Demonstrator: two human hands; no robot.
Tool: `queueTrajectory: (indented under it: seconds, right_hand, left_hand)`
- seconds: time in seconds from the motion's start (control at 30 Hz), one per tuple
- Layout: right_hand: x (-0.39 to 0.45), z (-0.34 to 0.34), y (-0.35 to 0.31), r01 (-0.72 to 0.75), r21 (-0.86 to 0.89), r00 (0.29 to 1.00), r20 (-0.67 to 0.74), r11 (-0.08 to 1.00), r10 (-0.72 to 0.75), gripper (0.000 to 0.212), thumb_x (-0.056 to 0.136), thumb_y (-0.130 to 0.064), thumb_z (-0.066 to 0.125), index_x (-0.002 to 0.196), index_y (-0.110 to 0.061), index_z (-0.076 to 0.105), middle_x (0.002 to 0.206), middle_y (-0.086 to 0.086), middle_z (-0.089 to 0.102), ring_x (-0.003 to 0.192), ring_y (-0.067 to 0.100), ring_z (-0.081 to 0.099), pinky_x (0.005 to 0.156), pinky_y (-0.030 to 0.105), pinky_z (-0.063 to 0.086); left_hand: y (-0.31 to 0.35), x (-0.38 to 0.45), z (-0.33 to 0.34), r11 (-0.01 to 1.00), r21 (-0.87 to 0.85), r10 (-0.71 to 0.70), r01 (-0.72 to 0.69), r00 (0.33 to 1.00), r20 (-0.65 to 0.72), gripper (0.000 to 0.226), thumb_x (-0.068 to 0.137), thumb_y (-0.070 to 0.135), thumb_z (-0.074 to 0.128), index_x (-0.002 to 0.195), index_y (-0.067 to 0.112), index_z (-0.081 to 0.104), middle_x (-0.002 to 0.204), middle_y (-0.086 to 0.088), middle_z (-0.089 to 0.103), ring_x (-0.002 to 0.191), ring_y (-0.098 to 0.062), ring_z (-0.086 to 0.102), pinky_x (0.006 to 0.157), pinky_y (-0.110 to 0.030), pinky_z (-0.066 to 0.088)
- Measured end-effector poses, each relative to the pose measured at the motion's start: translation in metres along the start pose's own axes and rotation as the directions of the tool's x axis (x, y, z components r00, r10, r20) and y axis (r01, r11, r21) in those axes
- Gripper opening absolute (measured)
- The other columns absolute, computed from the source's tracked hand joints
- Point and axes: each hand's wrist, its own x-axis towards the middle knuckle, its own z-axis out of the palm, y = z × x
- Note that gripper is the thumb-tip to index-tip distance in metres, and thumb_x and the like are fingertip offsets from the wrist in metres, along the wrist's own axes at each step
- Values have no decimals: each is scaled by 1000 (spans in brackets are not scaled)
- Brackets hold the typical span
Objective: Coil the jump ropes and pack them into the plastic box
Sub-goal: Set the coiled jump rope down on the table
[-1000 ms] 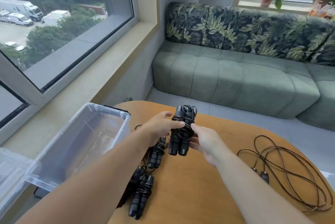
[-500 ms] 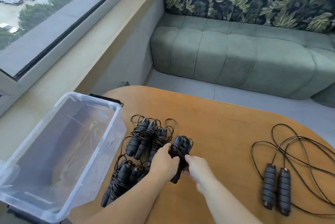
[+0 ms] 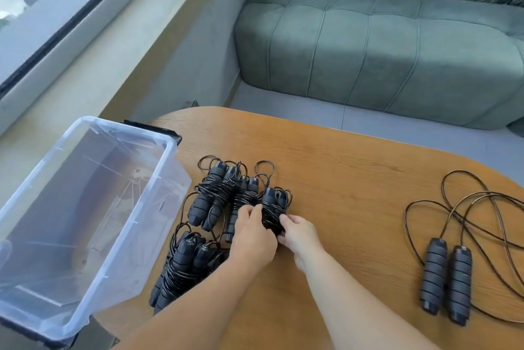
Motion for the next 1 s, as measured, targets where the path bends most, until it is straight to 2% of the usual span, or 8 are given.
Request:
queueTrajectory:
  seconds: [0.13,0.27,0.37,0.43,0.53,0.77,0.9,1.0]
  right_hand:
    - [0,-3,1,-16,-83,1000,-4,996,16,38,95,-35,53,127,-17,62,118,3,65,108,26,60,100,47,50]
    - [-9,-14,-4,-31,-122,999,-13,992,29,42,97,-34,50,134,-14,57,123,5,61,111,26,58,102,44,48]
    - [-23,-29,-10,-7,-129,999,-48,992,1,34,99,-33,50,126,-15,60,114,6,64,102,23,61,93,39,50]
    - [-33,-44,-13,28,-67,998,-62,997,-33,23,99,-29,51,112,-15,64,96,4,66,84,18,62,87,39,53]
    - [-51,-80,-22,77,7,993,-91,997,-76,21,99,-22,50,101,-11,68,94,6,70,77,20,63,80,38,55]
    - [-70,-186,-21,181,-73,956,-222,981,-193,18,96,-25,52,90,-23,69,90,4,73,89,25,69,86,47,58]
    - [-71,-249,6,156,-188,891,-396,970,-221,20,97,-26,48,88,-21,66,82,3,69,75,22,64,69,40,57]
    - [-62,-285,29,94,-207,845,-500,974,-188,15,97,-25,50,91,-22,63,94,1,68,85,20,63,74,37,53]
  left_hand:
    - [-5,-6,5,1000,-1,9,-9,997,-71,55,96,16,50,149,20,35,147,4,27,122,-17,47,99,-27,41]
    - [1,-12,3,999,-14,34,-37,982,-184,42,96,15,50,138,20,48,136,5,39,118,-14,48,94,-23,40]
    - [17,-17,8,997,-34,57,-66,975,-213,17,98,26,52,112,22,60,107,5,55,94,-13,56,83,-31,49]
    - [35,-23,17,994,-77,66,-78,987,-146,15,99,30,51,97,20,62,86,6,62,77,-12,56,65,-26,46]
    - [73,-35,40,986,-108,119,-126,991,-63,21,99,30,50,87,19,63,77,8,65,70,-9,55,53,-22,36]
    - [148,-60,100,982,-137,145,-130,983,110,20,99,26,48,87,21,63,80,8,64,66,-10,52,53,-25,35]
    - [163,-66,148,992,-108,88,-64,968,236,14,98,28,52,93,21,63,86,2,66,74,-16,57,65,-27,45]
    - [170,-68,181,999,-35,29,-19,951,307,16,99,33,53,104,20,61,87,5,61,77,-15,57,65,-26,45]
